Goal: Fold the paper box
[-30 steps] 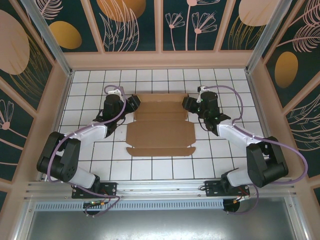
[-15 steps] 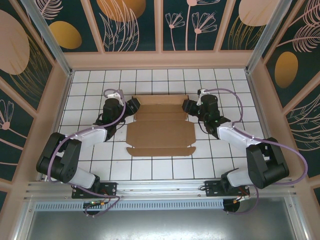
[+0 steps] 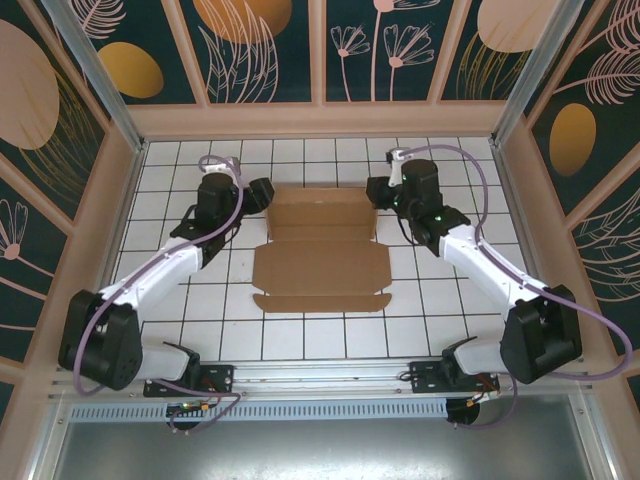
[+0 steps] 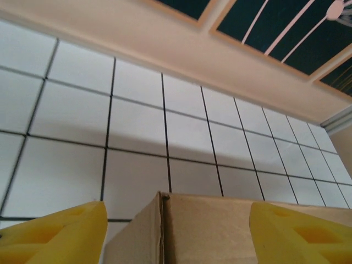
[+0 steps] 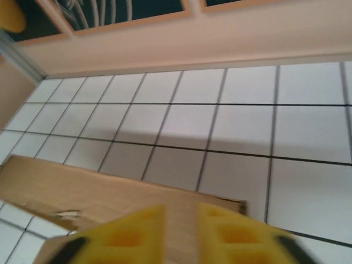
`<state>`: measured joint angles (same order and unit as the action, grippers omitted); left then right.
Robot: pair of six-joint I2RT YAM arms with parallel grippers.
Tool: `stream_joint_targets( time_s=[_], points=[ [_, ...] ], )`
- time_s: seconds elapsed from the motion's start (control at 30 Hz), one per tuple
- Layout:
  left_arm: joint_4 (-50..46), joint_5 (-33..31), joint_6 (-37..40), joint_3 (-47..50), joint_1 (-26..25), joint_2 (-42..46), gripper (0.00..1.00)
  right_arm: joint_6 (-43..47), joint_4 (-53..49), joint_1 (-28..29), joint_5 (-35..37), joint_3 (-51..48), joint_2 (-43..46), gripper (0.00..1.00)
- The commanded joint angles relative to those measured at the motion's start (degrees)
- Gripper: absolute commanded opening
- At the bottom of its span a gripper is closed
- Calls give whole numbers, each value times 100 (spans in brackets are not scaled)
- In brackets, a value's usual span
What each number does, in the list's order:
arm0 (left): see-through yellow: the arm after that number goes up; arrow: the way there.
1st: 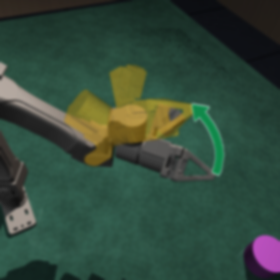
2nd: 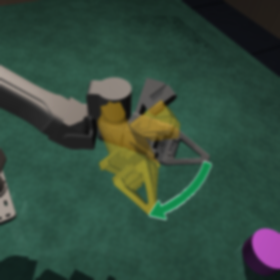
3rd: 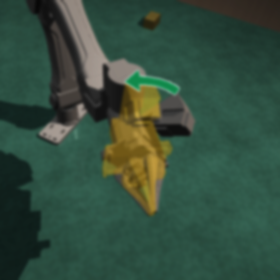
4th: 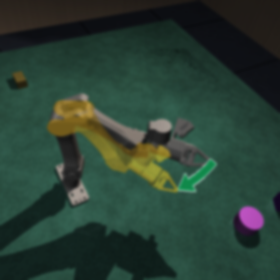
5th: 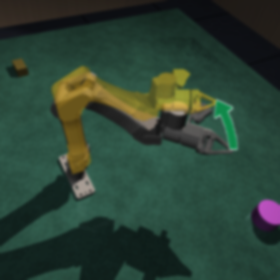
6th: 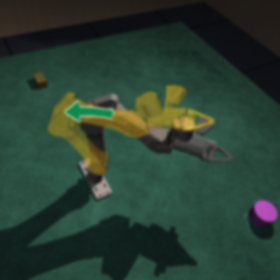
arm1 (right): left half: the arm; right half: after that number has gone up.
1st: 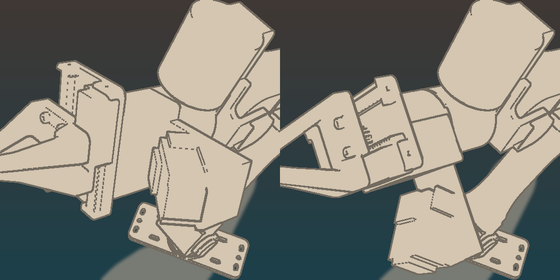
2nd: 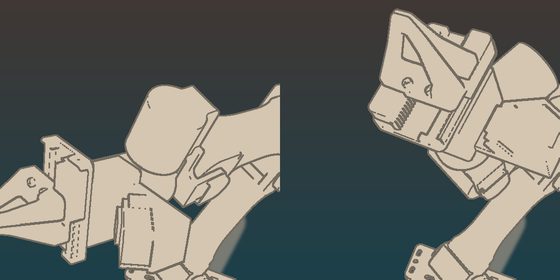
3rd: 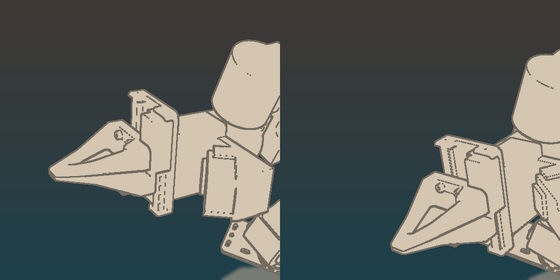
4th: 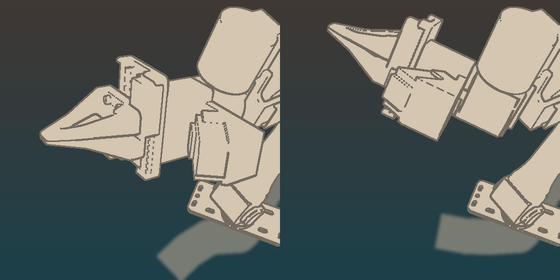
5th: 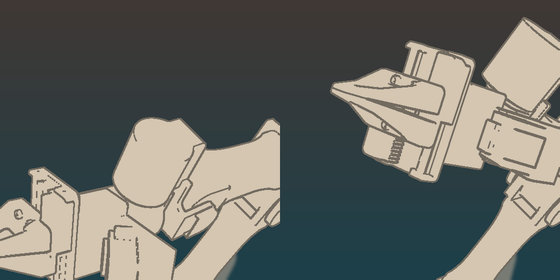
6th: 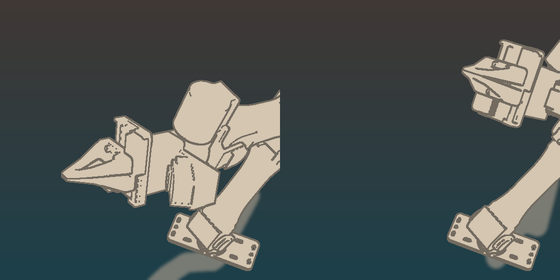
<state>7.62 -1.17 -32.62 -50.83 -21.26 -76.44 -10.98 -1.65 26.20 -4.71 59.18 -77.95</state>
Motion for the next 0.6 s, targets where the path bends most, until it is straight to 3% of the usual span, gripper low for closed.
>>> stream_joint_targets(
  time_s=[0.0, 0.1, 0.33, 0.57],
  points=[
    [-697, -197, 507, -394, 33, 298, 68, 729, -806, 295, -560, 465, -474, 0],
    [-1096, 414, 859, -742, 34, 363, 68, 814, -821, 410, -476, 551, -650, 0],
    [-423, -269, 965, 140, 29, 1283, 68, 246, -1577, 142, -144, 1272, -1330, 0],
    [-322, 85, 703, 153, 29, 1220, 68, 135, -1775, -14, -283, 1528, -1462, 0]
  ],
)
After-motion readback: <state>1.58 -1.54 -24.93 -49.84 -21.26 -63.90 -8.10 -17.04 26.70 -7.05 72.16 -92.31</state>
